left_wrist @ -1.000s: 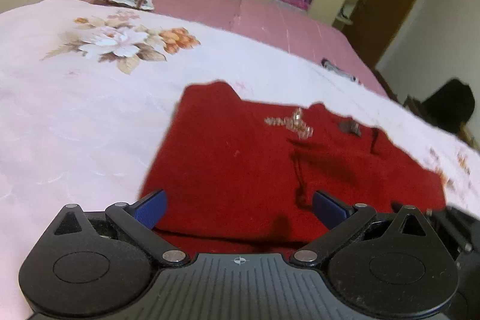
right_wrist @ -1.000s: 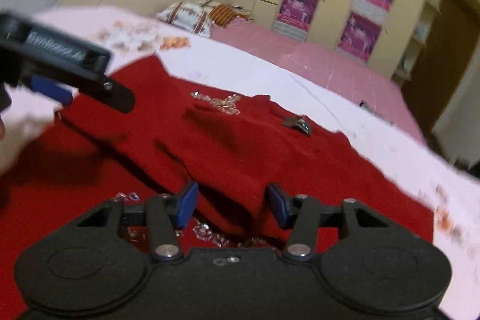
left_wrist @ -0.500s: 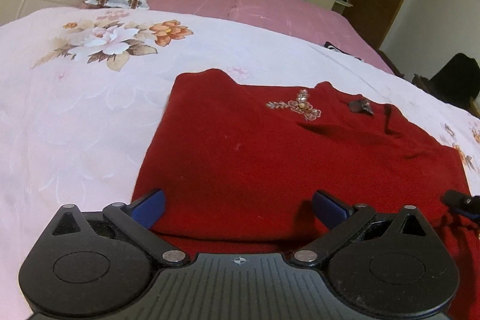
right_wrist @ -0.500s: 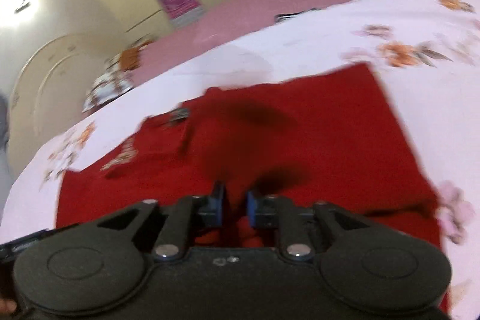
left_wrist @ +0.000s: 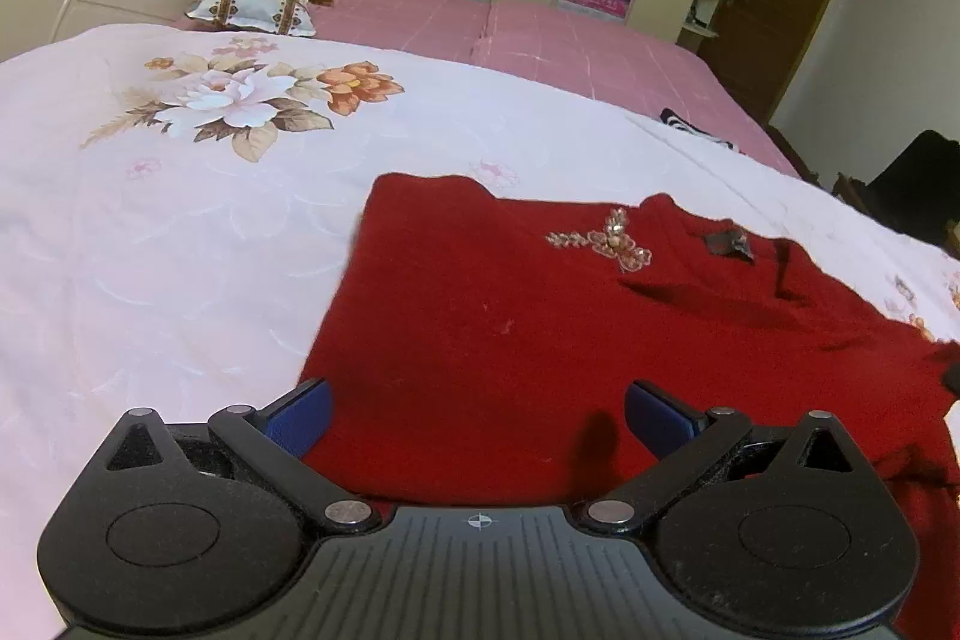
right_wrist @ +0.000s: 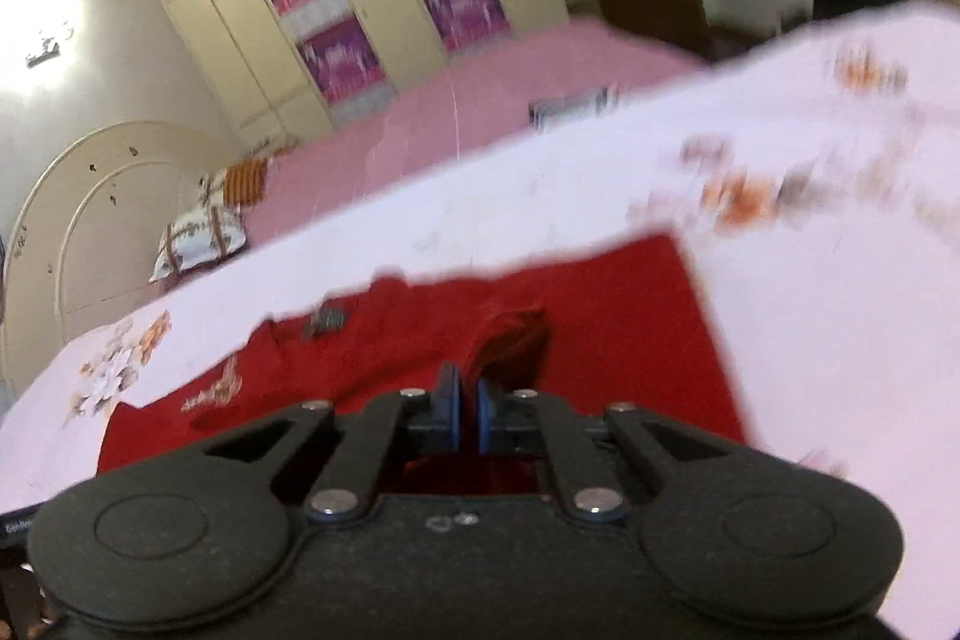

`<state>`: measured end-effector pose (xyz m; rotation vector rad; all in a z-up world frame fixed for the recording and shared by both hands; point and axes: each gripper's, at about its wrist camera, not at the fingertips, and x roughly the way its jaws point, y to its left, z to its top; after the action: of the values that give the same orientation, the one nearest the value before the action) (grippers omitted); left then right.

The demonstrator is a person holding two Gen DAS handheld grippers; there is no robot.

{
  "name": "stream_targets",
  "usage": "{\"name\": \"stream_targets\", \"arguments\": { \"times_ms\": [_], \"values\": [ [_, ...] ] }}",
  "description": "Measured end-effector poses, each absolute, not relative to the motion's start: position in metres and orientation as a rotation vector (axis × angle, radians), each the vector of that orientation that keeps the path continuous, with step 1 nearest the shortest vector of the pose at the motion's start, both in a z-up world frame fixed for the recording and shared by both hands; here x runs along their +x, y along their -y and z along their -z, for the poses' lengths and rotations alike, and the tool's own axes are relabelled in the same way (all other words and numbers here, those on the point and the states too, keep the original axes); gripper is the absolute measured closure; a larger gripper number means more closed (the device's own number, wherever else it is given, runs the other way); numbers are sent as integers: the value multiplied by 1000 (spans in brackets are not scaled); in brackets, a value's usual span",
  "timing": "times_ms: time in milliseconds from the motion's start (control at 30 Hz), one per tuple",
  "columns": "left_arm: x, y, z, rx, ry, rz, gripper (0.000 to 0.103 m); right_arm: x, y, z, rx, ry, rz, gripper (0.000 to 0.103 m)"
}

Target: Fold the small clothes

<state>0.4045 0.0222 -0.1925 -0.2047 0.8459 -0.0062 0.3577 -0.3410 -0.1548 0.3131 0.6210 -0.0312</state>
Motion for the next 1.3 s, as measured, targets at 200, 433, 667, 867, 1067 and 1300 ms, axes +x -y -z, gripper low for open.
{"name": "stream_targets", "arguments": {
  "times_ms": [200,433,667,867,1067,1300],
  "values": [
    [403,-17,196,-173,-849,0,0,361,380,177,386,-694,120,101],
    [401,-21,186,-179,-813,-8,0,362,378,186,521,-745,-15,66],
    [402,-20,191,-146,-822,-23,0,370,357,187,470,-770,-30,79],
    [403,-24,186,-168,-803,-28,0,361,339,166,326,-671,-17,92],
    [423,-16,188,-143,-826,-21,0,359,357,164,228,-695,53,92],
    [464,-44,210,-262,-848,-134,8,365,350,181,121,-755,79,81]
  ]
}}
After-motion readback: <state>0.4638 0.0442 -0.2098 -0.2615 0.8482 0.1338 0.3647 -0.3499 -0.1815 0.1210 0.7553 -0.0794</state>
